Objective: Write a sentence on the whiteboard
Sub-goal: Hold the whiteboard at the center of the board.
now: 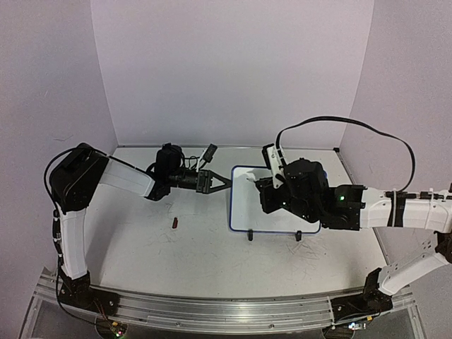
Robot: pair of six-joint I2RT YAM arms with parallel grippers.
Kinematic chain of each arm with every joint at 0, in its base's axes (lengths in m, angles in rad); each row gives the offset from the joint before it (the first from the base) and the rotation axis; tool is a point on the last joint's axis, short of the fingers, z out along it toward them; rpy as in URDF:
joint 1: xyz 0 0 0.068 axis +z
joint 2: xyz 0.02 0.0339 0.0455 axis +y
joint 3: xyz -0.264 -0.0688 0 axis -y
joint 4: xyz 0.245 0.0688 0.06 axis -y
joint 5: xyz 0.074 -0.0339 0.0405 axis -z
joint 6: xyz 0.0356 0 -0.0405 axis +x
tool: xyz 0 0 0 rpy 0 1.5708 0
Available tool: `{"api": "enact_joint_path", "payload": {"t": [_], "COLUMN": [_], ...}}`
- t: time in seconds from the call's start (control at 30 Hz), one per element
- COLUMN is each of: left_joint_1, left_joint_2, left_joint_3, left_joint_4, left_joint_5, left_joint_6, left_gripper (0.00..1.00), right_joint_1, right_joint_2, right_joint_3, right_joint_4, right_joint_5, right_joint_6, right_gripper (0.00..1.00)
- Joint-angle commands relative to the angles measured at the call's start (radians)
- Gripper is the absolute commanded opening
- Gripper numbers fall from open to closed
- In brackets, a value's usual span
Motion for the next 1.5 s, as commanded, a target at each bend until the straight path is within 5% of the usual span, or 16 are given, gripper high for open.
{"api": "enact_joint_path", "payload": {"t": [0.0,0.43,0.83,1.17,1.47], "left_joint_1": [-0.012,-0.049,-0.064,-0.066,-0.085], "left_joint_2": [0.030,0.035,0.029,0.002,-0.047], "left_joint_3": [0.058,0.038,0.002,-0.048,-0.111], "left_joint_4": [0.053,0.058,0.059,0.060,0.059], "left_joint_5": [-0.004,-0.062,-0.104,-0.106,-0.165], "left_joint_6": [-0.013,0.012,0.060,0.134,0.264], "left_gripper": [0.45,0.17,0.01,0.00,0.00], "right_joint_1": [-0.008,-0.016,-0.015,-0.014,-0.014], "right_joint_2": [0.000,0.003,0.066,0.114,-0.015], "right_joint_3": [0.037,-0.006,-0.014,0.007,-0.071], "right_joint_4": [0.067,0.099,0.151,0.169,0.179], "right_joint_5": [-0.001,0.001,-0.018,0.003,-0.067], "right_joint_6": [-0.017,-0.025,-0.087,-0.085,-0.112], "right_gripper": [0.00,0.00,0.00,0.00,0.00]}}
